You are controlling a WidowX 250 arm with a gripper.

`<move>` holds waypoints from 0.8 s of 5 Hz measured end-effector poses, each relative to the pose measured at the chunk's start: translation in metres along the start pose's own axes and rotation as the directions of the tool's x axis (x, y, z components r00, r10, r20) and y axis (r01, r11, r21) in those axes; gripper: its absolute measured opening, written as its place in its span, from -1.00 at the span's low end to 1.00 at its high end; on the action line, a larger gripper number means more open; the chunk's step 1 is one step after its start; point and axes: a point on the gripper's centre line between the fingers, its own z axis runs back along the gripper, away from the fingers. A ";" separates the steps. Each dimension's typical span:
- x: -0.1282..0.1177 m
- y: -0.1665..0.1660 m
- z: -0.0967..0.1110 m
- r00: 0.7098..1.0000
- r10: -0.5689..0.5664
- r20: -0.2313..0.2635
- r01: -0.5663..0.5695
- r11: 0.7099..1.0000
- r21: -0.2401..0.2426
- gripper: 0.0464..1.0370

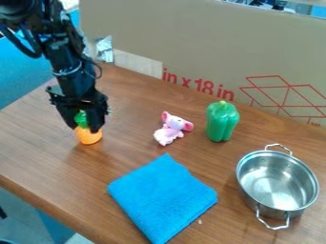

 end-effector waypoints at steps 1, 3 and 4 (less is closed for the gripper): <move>0.000 -0.002 0.000 1.000 0.002 0.001 -0.002 1.000 -0.007 0.22; 0.042 -0.010 0.037 0.995 0.074 0.067 -0.072 0.997 -0.033 0.22; 0.085 -0.016 0.061 0.988 0.108 0.108 -0.109 0.994 -0.001 0.22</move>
